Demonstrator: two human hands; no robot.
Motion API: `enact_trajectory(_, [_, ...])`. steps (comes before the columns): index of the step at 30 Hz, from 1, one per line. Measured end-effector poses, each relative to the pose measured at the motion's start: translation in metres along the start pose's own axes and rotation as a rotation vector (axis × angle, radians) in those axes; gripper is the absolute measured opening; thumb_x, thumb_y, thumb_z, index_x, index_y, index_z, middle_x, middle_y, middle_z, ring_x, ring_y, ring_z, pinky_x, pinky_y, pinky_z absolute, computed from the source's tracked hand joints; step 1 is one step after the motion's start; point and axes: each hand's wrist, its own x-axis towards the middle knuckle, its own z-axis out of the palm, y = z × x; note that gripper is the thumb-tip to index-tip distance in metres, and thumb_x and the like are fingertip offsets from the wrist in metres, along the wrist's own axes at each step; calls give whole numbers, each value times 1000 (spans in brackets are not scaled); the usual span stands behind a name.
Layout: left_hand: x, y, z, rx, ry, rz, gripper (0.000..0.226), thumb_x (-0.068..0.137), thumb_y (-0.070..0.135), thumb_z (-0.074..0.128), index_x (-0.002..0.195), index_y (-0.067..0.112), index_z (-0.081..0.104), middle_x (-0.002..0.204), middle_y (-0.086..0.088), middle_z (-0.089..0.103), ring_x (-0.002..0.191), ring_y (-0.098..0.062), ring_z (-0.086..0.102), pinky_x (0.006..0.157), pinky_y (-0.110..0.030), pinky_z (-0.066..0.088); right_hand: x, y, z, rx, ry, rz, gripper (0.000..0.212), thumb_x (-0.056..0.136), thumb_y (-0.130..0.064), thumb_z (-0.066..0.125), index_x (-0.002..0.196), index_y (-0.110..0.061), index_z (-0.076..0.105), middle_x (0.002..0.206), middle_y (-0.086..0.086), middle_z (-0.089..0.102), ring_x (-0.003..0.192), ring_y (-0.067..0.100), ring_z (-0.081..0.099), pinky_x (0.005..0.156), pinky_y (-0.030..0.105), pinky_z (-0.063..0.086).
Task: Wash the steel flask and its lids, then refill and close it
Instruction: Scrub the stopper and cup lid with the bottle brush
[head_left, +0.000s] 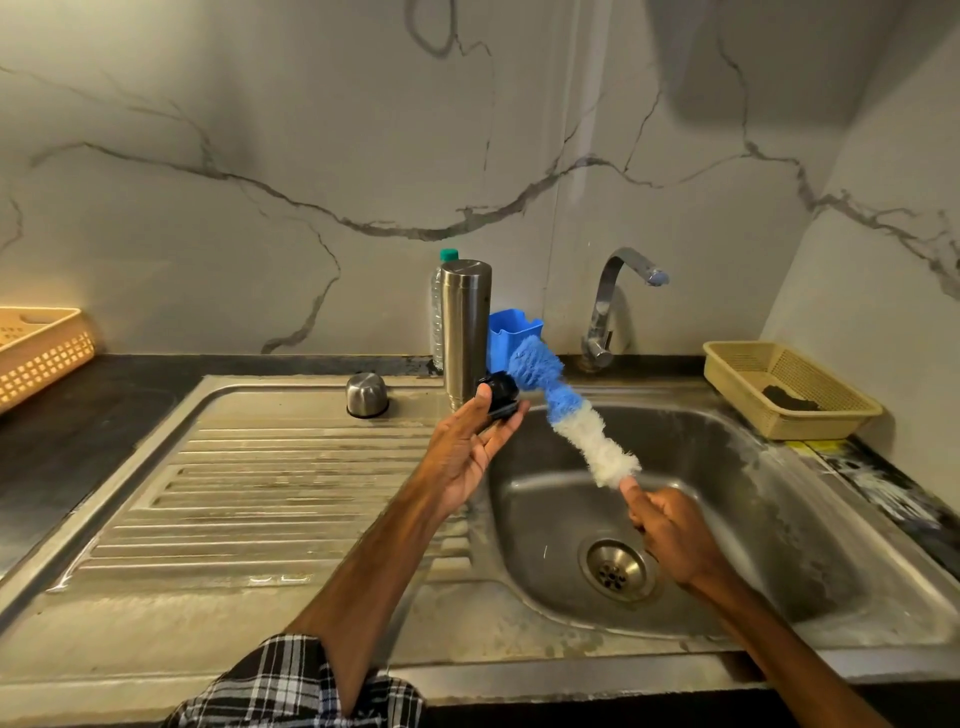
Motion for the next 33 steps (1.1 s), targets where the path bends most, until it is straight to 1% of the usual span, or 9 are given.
enact_trajectory(4, [0, 2, 0, -51, 8, -16, 47, 96, 21, 63, 137, -1, 51, 133, -32, 60, 124, -39, 62, 87, -36, 62, -1, 3, -2, 13, -5, -1, 63, 91, -70, 44, 53, -21, 42, 49, -3, 30, 47, 16, 26, 48, 29, 22])
enact_trajectory(6, [2, 3, -3, -65, 23, -11, 47, 97, 20, 63, 138, 0, 50, 134, -33, 59, 123, -41, 62, 89, -40, 61, -1, 2, -4, 33, -4, 2, 61, 84, -73, 41, 52, -21, 41, 49, -2, 30, 45, 16, 26, 45, 28, 23])
enact_trajectory(9, [6, 2, -8, -70, 43, 2, 45, 101, 20, 59, 140, 2, 47, 134, -33, 59, 122, -43, 62, 95, -45, 57, -3, -2, -1, 37, -26, -13, 61, 88, -69, 44, 52, -20, 40, 48, -3, 30, 45, 15, 26, 45, 27, 23])
enact_trajectory(12, [5, 0, -7, -64, 54, -16, 37, 106, 22, 51, 137, 2, 49, 130, -32, 62, 117, -42, 66, 92, -45, 59, -5, -3, 3, -6, -34, -29, 56, 96, -55, 45, 52, -21, 40, 47, -5, 30, 45, 13, 26, 48, 27, 24])
enact_trajectory(17, [4, -1, -3, -18, 19, 1, 37, 100, 12, 61, 134, -1, 54, 135, -28, 60, 119, -36, 66, 89, -37, 61, -3, 0, 5, -29, -56, -1, 54, 102, -40, 45, 52, -20, 41, 47, -5, 32, 45, 13, 28, 50, 31, 26])
enact_trajectory(20, [6, 0, -7, -20, 28, 2, 38, 97, 8, 64, 133, -1, 56, 138, -28, 58, 114, -30, 69, 76, -28, 63, -2, 1, 3, -35, -37, 0, 54, 103, -38, 45, 52, -19, 40, 47, -4, 32, 46, 14, 28, 50, 31, 26])
enact_trajectory(24, [8, 1, -9, -25, 1, -17, 50, 92, 16, 69, 136, -1, 52, 137, -30, 57, 86, -18, 72, 66, -22, 62, 0, 2, 3, 11, -66, 15, 52, 102, -37, 46, 55, -16, 44, 48, -2, 32, 46, 15, 28, 48, 29, 25])
enact_trajectory(29, [9, 1, -12, -60, -23, -24, 54, 94, 19, 67, 139, -3, 47, 123, -26, 59, 87, -22, 65, 60, -21, 60, 1, 1, 0, 97, -81, 59, 52, 99, -45, 44, 57, -14, 45, 49, -2, 31, 42, 11, 25, 43, 23, 24])
enact_trajectory(33, [9, 2, -11, -109, -52, -13, 47, 96, 20, 63, 137, 0, 50, 130, -27, 55, 85, -23, 62, 58, -21, 59, 1, -1, 0, 117, -95, 79, 52, 96, -49, 44, 58, -14, 44, 48, -3, 30, 40, 10, 24, 41, 21, 23])
